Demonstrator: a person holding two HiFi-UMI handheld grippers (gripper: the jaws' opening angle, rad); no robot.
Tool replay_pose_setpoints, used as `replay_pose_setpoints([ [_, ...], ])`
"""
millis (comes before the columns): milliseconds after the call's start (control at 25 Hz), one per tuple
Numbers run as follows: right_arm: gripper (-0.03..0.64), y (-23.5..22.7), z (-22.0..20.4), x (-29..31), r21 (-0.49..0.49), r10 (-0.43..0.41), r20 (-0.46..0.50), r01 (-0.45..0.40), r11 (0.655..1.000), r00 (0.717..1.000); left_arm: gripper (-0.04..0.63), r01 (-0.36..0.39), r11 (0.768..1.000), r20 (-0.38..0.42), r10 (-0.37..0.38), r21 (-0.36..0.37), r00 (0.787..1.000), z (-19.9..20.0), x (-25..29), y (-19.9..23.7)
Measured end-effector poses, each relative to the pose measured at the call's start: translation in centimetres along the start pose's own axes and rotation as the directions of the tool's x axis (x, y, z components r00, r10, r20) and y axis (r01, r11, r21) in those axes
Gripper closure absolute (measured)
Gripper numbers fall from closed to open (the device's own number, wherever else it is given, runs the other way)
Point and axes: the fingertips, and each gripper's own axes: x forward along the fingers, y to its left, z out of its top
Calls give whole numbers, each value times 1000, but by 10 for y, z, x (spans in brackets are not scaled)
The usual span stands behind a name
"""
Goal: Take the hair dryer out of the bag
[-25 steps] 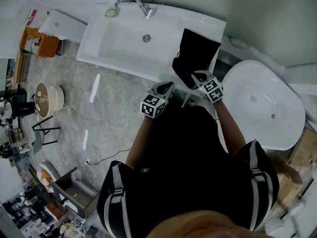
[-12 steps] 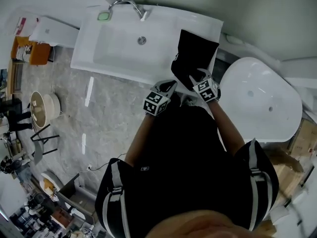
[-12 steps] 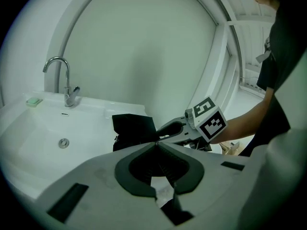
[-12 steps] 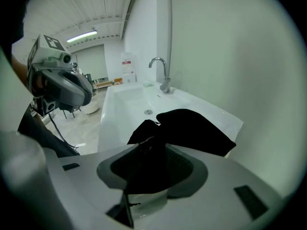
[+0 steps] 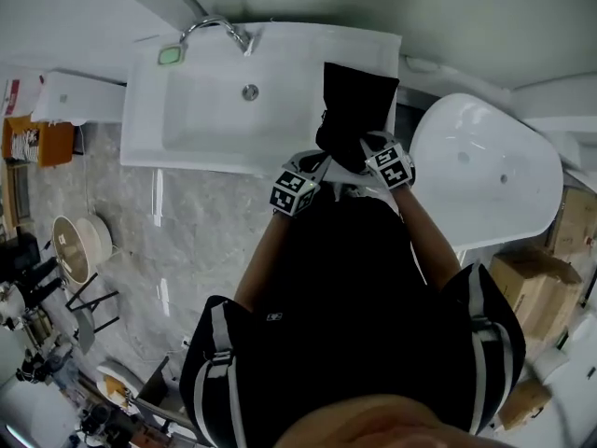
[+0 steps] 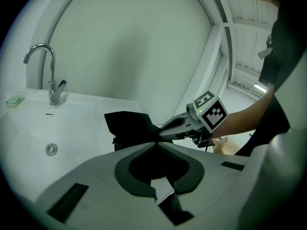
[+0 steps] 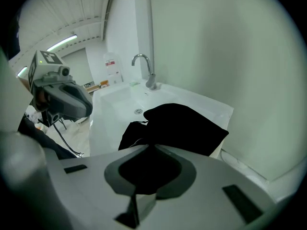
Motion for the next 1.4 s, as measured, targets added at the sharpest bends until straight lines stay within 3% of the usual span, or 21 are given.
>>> replay_pose_setpoints([
  [240, 537, -14, 15, -7, 44, -58, 45, 56, 997, 997, 577, 133, 988, -74, -127, 76, 989, -5, 27, 4],
  [440, 537, -16, 25, -16, 64, -94, 51, 90, 994, 994, 577, 241, 958, -209, -206, 155, 956, -19, 59, -6],
  [640, 537, -19, 32, -22, 90, -127, 63, 122, 989, 990, 576, 298, 947, -217, -268, 117, 938, -12, 87, -10],
  [800, 537, -21, 30, -26, 108, -124, 55, 117, 987, 991, 569, 242, 965, -235, -213, 103, 948, -12, 107, 2],
  [920, 537, -24, 31, -27, 124, -114, 63, 105, 987, 992, 488, 166, 980, -247, -136, 106, 960, -11, 120, 14],
  [1080, 537, -27, 36, -23, 119, -88, 82, 77, 990, 993, 435, 88, 990, -282, -54, 109, 958, -10, 135, 23],
  [1400, 537, -31, 41, -22, 125, -4, 94, -8, 992, 996, 426, 28, 996, -314, 1, 87, 949, -17, 161, 31],
])
